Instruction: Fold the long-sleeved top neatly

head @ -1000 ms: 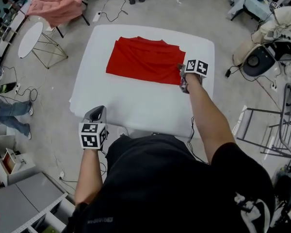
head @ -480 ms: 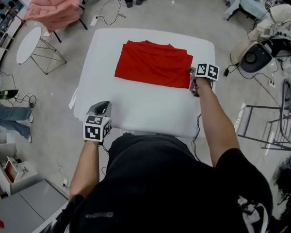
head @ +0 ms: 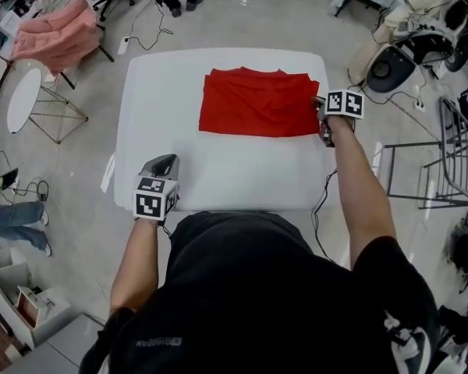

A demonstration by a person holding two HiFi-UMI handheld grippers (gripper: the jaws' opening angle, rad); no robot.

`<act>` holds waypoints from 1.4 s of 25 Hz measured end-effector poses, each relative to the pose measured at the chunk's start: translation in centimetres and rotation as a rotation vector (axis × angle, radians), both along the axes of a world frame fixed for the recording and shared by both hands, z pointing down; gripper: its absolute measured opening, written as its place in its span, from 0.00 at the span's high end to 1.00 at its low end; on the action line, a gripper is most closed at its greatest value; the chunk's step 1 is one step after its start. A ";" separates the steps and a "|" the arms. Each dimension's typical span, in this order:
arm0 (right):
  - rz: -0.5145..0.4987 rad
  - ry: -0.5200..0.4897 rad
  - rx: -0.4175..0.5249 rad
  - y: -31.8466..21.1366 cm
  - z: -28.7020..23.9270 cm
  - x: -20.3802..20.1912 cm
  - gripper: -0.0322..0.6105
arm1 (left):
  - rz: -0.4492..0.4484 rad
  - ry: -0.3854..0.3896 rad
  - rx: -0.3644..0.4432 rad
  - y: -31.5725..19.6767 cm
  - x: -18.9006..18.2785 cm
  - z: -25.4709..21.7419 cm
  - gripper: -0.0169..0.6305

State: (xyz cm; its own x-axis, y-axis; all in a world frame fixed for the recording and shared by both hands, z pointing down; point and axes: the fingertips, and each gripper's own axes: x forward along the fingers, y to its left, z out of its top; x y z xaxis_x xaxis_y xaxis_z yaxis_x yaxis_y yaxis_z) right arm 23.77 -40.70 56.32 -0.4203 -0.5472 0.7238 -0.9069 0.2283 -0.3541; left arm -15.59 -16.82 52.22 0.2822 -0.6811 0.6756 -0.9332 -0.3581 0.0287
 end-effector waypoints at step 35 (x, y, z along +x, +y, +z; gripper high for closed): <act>-0.243 -0.238 0.056 1.0 -5.4 -34.3 0.66 | 0.079 0.086 -0.012 -0.5 -7.1 1.4 0.93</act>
